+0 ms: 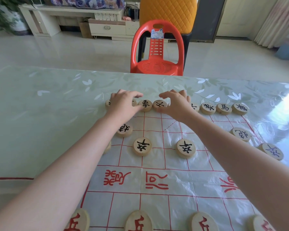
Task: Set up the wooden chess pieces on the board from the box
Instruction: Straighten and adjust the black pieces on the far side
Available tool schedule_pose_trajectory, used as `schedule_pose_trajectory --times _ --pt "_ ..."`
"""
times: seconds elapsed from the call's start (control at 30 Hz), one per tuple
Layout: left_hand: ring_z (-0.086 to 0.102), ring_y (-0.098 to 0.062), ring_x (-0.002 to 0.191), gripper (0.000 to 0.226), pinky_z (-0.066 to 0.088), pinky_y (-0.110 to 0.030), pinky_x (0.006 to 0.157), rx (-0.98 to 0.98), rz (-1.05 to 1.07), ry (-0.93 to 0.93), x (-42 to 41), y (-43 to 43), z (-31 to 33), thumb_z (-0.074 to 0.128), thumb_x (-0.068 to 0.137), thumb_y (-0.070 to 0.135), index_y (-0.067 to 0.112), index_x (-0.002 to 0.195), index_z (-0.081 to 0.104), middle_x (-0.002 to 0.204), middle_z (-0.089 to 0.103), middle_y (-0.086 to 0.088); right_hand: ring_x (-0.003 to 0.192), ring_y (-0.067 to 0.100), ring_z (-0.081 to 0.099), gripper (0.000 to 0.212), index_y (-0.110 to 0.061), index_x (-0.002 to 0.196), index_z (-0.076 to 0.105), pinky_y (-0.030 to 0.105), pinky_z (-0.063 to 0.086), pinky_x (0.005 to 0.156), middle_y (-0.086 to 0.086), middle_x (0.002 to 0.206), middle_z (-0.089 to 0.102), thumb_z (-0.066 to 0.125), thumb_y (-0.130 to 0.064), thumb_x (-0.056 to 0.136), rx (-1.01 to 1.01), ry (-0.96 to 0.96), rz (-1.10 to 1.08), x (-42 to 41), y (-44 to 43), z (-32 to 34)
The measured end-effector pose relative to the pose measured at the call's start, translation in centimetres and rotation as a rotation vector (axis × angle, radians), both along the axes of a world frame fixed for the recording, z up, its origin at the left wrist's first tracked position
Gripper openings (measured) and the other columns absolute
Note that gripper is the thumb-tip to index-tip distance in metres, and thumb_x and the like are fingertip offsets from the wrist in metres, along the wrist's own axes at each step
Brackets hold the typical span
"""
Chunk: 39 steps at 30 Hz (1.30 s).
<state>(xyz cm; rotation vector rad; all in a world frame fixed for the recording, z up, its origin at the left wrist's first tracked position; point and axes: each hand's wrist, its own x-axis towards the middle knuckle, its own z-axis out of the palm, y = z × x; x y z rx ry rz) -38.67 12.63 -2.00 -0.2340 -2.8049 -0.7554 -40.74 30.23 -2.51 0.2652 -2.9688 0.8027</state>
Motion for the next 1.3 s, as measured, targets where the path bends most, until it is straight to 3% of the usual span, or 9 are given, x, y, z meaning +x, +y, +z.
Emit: schedule_pose_trajectory --times 0.2,0.33,0.47,0.6,0.73,0.87,1.0,1.07,1.3 --pt "0.034 -0.019 0.127 0.044 0.021 -0.033 0.092 -0.216 -0.087 -0.075 -2.4 1.8 -0.9 0.054 0.088 0.033 0.032 0.132 0.047 0.128 0.055 -0.005 0.118 0.022 0.027 0.050 -0.024 0.134 0.047 0.035 0.024 0.100 -0.016 0.085 0.043 0.061 -0.029 0.086 0.044 -0.045 0.037 0.4 0.3 0.5" --pt "0.041 -0.022 0.122 0.038 0.022 -0.033 0.091 -0.246 -0.108 -0.052 -2.6 1.6 -1.2 0.054 0.088 0.032 0.030 0.127 0.053 0.125 0.058 -0.002 0.117 0.020 0.031 0.050 -0.022 0.131 0.050 0.034 0.023 0.092 -0.007 0.120 0.058 0.062 -0.033 0.084 0.021 0.022 0.040 -0.1 0.4 0.0" --pt "0.052 -0.022 0.108 0.041 0.026 -0.034 0.091 -0.187 -0.062 0.076 -1.8 2.0 -1.1 0.062 0.082 0.035 0.024 0.121 0.058 0.114 0.060 -0.002 0.115 0.020 0.032 0.050 -0.022 0.125 0.053 0.031 0.016 0.079 -0.003 0.116 0.057 0.065 -0.041 0.080 -0.032 0.098 0.012 0.1 0.6 -0.1" --pt "0.053 -0.024 0.098 0.040 0.029 -0.034 0.090 -0.276 0.005 0.121 -1.6 2.1 -1.5 0.062 0.080 0.047 0.020 0.110 0.064 0.104 0.060 -0.005 0.110 0.023 0.032 0.055 -0.024 0.114 0.061 0.029 0.009 0.070 0.000 0.106 0.058 0.064 -0.059 0.072 0.151 0.172 0.024 0.7 0.7 -0.6" --pt "0.040 -0.023 0.112 0.043 0.019 -0.033 0.087 -0.333 -0.051 0.181 -1.4 2.0 -1.8 0.061 0.079 0.049 0.021 0.111 0.065 0.108 0.061 -0.001 0.116 0.025 0.029 0.064 -0.022 0.117 0.060 0.031 0.015 0.083 0.001 0.117 0.052 0.060 -0.066 0.070 0.274 0.173 0.059 0.9 0.4 -0.9" --pt "0.030 -0.015 0.126 0.045 0.012 -0.029 0.088 -0.262 -0.187 0.104 -0.8 1.6 -1.3 0.063 0.079 0.038 0.031 0.123 0.056 0.129 0.054 0.011 0.117 0.020 0.026 0.065 -0.028 0.136 0.043 0.028 0.015 0.082 -0.008 0.133 0.043 0.062 -0.052 0.078 0.181 0.092 0.166 1.1 1.2 -0.2" --pt "0.026 -0.010 0.131 0.052 0.012 -0.028 0.093 -0.241 -0.203 0.001 -0.7 0.5 -0.8 0.054 0.079 0.014 0.037 0.126 0.053 0.130 0.048 -0.002 0.107 0.016 0.027 0.050 -0.031 0.132 0.046 0.029 0.015 0.080 -0.028 0.104 0.049 0.059 -0.020 0.085 0.138 0.046 0.267 1.4 2.0 0.2" --pt "0.030 -0.008 0.127 0.051 0.012 -0.026 0.087 -0.275 -0.224 0.002 -1.0 0.2 -0.8 0.054 0.080 0.010 0.039 0.122 0.056 0.127 0.054 0.004 0.109 0.018 0.029 0.040 -0.032 0.125 0.054 0.029 0.012 0.074 -0.023 0.106 0.054 0.061 -0.028 0.086 0.181 0.109 0.255 1.2 1.9 -0.1" --pt "0.033 -0.019 0.116 0.051 0.016 -0.033 0.088 -0.346 -0.122 0.074 -1.5 1.1 -0.9 0.065 0.075 0.052 0.030 0.121 0.059 0.112 0.061 0.005 0.118 0.024 0.028 0.054 -0.023 0.123 0.057 0.029 0.011 0.082 0.000 0.123 0.050 0.061 -0.054 0.079 0.306 0.185 0.098 -0.1 0.9 -1.3"
